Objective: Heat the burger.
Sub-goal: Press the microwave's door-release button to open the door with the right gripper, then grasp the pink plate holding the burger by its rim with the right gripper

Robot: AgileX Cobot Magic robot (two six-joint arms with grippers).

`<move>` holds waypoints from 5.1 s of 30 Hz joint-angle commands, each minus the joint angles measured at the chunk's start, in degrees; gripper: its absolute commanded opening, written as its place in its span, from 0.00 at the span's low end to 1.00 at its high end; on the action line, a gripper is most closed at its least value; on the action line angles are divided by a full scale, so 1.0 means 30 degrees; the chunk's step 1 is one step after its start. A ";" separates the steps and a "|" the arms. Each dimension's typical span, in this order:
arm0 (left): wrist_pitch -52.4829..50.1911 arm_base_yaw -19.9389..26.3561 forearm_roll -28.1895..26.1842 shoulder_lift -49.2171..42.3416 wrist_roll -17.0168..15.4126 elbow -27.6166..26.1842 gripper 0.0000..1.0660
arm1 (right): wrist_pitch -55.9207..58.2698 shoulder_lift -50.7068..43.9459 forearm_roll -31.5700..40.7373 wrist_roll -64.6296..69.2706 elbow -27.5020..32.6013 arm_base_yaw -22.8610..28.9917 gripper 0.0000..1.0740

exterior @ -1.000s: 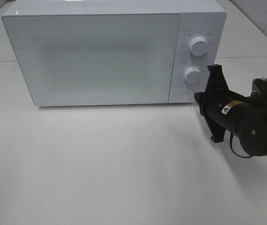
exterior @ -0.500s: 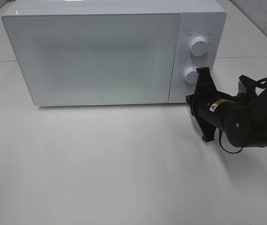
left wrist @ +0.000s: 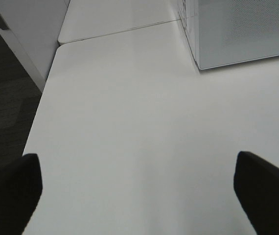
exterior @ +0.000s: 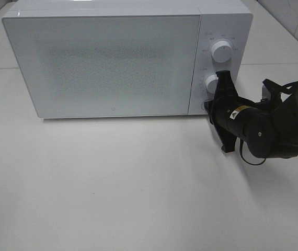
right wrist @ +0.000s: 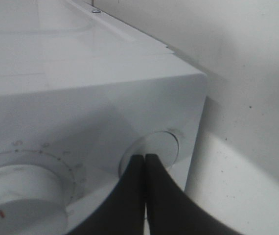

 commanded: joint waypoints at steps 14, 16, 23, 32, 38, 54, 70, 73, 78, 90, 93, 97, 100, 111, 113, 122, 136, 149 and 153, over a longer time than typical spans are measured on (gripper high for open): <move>-0.0229 0.0076 0.0057 -0.0325 -0.0057 0.0057 0.95 | -0.1337 -0.0019 -0.0057 -0.0191 -0.0344 -0.0038 0.00; -0.0229 0.0076 0.0057 -0.0325 -0.0057 0.0057 0.95 | -0.1394 -0.0019 -0.0057 -0.0191 -0.0344 -0.0038 0.00; -0.0229 0.0076 0.0057 -0.0325 -0.0057 0.0057 0.95 | -0.2120 0.0516 -0.0420 0.0306 -0.0668 -0.0038 0.00; -0.0229 0.0076 0.0057 -0.0325 -0.0057 0.0057 0.95 | -0.2521 0.0649 -0.0172 -0.0134 -0.1356 -0.0038 0.00; -0.0229 0.0076 0.0057 -0.0325 -0.0057 0.0057 0.95 | -0.3018 0.0802 0.0095 -0.0497 -0.2101 -0.0038 0.00; -0.0229 0.0076 0.0057 -0.0325 -0.0057 0.0057 0.95 | -0.4393 0.0783 0.0859 -0.0936 -0.2254 -0.0038 0.00; -0.0229 0.0076 0.0076 -0.0325 -0.0057 0.0057 0.95 | -0.2120 -0.0325 0.0458 -0.0210 -0.0439 0.0000 0.00; -0.0229 0.0076 0.0076 -0.0325 -0.0057 0.0057 0.95 | -0.1814 -0.0382 0.0210 -0.0038 -0.0153 0.0000 0.00; -0.0229 0.0076 0.0076 -0.0325 -0.0057 0.0057 0.95 | -0.1814 -0.0477 -0.0057 0.0420 0.0306 0.0229 0.00; -0.0229 0.0076 0.0076 -0.0325 -0.0057 0.0057 0.95 | -0.2044 -0.0649 -0.0134 0.1031 0.1814 0.0707 0.00; -0.0229 0.0076 0.0076 -0.0325 -0.0057 0.0057 0.95 | -0.2082 -0.1165 -0.0057 0.0936 0.2349 0.0898 0.00; -0.0229 0.0076 0.0076 -0.0325 -0.0057 0.0057 0.95 | -0.2139 -0.2082 -0.0057 0.0497 0.3132 0.0898 0.00; -0.0229 0.0076 0.0076 -0.0325 -0.0057 0.0057 0.95 | -0.1681 -0.3514 -0.0057 -0.1146 0.4087 0.0898 0.00; -0.0229 0.0076 0.0076 -0.0325 -0.0057 0.0057 0.95 | 0.5863 -0.9110 0.0019 -1.4267 0.5367 0.0898 0.00; -0.0229 0.0076 0.0076 -0.0325 -0.0057 0.0057 0.95 | 0.7964 -1.0237 0.0057 -1.7533 0.5271 0.0898 0.00; -0.0229 0.0076 0.0076 -0.0325 -0.0057 0.0057 0.95 | 2.0779 -1.2529 0.0019 -2.7979 0.2559 0.0840 0.01; -0.0229 0.0076 0.0076 -0.0325 -0.0057 0.0057 0.95 | 2.6776 -1.2280 0.0019 -4.3927 -0.1337 0.2426 0.92; -0.0229 0.0076 0.0076 -0.0325 -0.0057 0.0057 0.95 | 2.9794 -0.8442 -0.1432 -5.4335 -0.6551 0.2674 0.89; -0.0229 0.0076 0.0076 -0.0325 -0.0057 0.0057 0.95 | 3.0004 -0.7353 -0.1604 -5.5214 -0.7983 0.2941 0.84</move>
